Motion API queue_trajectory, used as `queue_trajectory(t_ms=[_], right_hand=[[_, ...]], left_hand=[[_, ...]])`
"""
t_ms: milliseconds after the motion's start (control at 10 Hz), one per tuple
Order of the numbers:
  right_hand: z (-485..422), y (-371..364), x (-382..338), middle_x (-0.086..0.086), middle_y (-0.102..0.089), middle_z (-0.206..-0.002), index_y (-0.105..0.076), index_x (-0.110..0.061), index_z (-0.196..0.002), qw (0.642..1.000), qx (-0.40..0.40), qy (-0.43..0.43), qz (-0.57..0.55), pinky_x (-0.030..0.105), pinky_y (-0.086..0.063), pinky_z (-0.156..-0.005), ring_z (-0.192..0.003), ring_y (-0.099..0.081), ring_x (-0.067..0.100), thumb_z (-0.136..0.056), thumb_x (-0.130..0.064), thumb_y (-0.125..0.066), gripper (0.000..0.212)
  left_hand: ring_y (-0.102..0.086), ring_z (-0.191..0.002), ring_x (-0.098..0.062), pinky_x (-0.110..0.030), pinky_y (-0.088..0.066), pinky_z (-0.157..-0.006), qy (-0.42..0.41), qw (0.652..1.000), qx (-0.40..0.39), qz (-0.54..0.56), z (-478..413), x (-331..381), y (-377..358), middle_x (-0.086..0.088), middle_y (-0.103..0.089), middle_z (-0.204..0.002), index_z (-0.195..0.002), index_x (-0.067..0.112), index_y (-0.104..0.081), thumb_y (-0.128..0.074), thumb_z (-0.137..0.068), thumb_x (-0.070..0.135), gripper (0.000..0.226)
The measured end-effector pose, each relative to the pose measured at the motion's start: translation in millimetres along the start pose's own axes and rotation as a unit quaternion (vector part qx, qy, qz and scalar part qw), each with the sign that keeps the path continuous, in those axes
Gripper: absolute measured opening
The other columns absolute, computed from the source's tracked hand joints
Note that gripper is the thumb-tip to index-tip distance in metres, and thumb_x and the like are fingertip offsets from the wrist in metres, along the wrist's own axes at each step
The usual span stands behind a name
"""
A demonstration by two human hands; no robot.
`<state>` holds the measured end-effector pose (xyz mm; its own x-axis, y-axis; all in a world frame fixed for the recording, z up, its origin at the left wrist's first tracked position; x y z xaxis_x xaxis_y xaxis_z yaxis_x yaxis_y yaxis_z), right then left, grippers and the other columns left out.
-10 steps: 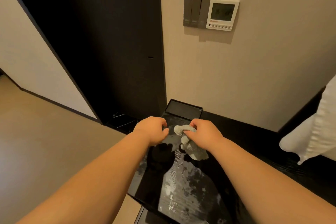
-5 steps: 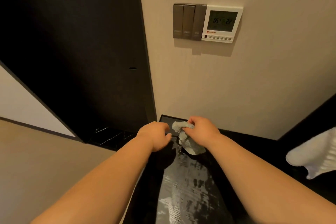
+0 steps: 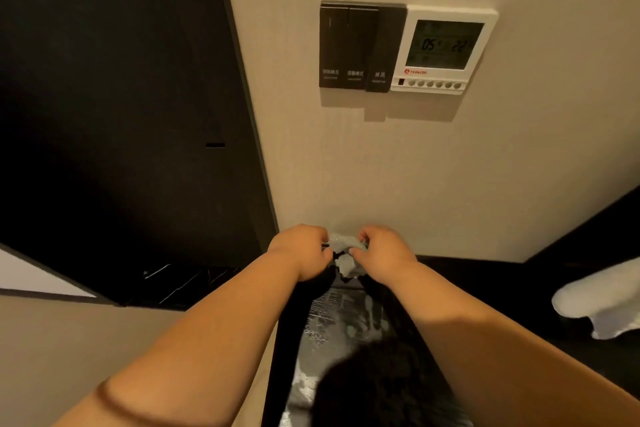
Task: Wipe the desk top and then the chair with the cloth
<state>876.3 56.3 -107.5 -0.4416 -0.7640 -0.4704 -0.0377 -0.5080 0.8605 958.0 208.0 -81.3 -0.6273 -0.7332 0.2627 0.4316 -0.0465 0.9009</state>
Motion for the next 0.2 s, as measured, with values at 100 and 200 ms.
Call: queue_trajectory(t_ms=[100,200], right_hand=[[3.6,-8.0,13.4,0.001,-0.06,-0.108,-0.059,-0.027,-0.101,0.999,-0.003,-0.035,0.001,0.033,-0.048,-0.077,-0.095,-0.059,0.023,-0.089,-0.039,-0.065,0.018],[6.8,-12.1,23.1,0.001,-0.059,-0.099,-0.055,-0.028,-0.094,0.999,-0.003,-0.047,0.001,0.033,-0.047,-0.07,-0.087,-0.057,0.021,-0.091,-0.04,-0.061,0.013]], left_hand=[[-0.065,-0.111,-0.03,-0.04,-0.056,-0.09,-0.009,1.0,-0.011,-0.013,-6.1,-0.1,-11.0,-0.005,-0.07,-0.123,-0.126,0.024,-0.066,-0.053,-0.099,0.048,0.038],[-0.065,-0.109,-0.031,-0.042,-0.057,-0.089,-0.005,1.0,-0.007,-0.024,-10.9,-1.1,-17.5,-0.006,-0.07,-0.12,-0.124,0.025,-0.066,-0.053,-0.099,0.049,0.037]])
Point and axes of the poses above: each hand's wrist, its own z-axis away from the middle knuckle, its own y-axis out of the back of the hand, x = y × z, the point moved 7 cm from there along -z, towards the middle knuckle
